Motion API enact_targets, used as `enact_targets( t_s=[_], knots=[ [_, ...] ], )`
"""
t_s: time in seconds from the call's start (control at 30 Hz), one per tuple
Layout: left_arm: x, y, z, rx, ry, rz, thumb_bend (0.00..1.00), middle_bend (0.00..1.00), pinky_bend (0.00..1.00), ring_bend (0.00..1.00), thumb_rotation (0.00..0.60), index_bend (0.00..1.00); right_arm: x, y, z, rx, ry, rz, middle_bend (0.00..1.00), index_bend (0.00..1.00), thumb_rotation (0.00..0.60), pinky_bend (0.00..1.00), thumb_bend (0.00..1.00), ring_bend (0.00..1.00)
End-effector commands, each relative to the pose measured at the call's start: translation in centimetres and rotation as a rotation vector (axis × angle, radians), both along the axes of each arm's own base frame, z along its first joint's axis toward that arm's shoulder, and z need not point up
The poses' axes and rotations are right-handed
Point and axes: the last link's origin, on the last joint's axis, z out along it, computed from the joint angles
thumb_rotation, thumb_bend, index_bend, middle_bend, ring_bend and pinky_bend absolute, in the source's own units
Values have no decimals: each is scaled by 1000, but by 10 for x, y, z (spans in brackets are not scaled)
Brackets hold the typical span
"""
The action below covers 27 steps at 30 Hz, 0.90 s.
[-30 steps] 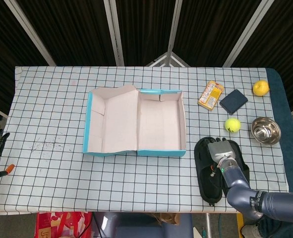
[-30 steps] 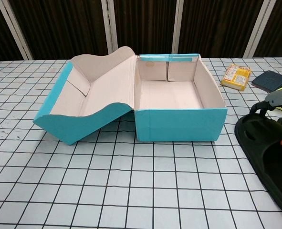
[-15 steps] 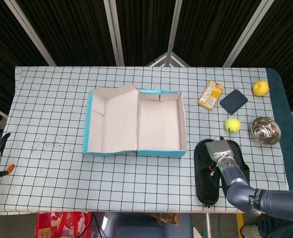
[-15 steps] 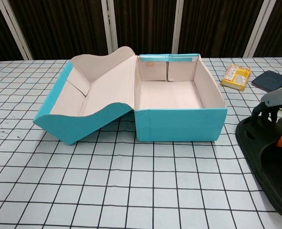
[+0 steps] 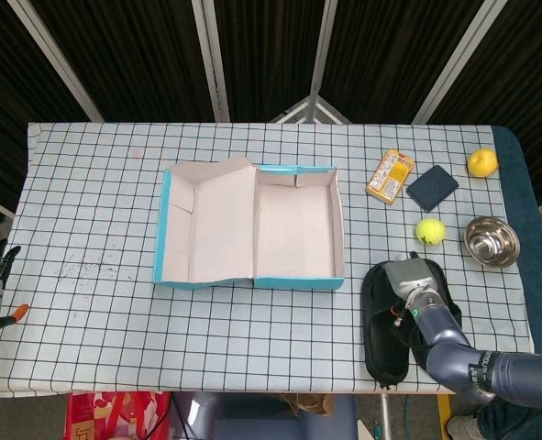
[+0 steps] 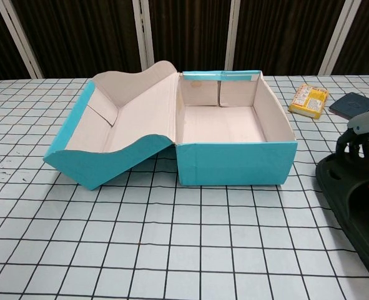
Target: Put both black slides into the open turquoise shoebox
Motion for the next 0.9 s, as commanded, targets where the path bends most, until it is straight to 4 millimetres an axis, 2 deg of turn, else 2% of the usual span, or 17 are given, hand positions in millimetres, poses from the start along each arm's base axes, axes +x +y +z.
enact_targets(
  t_s=[0.03,0.47,0.67,0.77,0.9],
  knots=[
    [0,0,0,1,-2,1,284,0,90,0,600,105,3,1,11,-17,-9,-7,467,340,600,36,313,301],
    [0,-1,2,5,-12,0,284,0,90,0,600,105,12,-4,90,-190,-49,-13,467,340,600,36,314,301],
    [1,-2,3,8,-19,-4,284,0,89,1,600,105,24,-8,112,-245,-87,27,467,347,600,26,313,300],
    [1,-2,3,8,-19,-5,284,0,90,1,600,105,36,-9,118,-250,-124,55,467,350,600,26,313,300],
    [1,-2,2,5,-14,-4,284,0,90,0,600,105,62,-16,123,-237,-232,85,467,351,600,26,313,301]
  ],
)
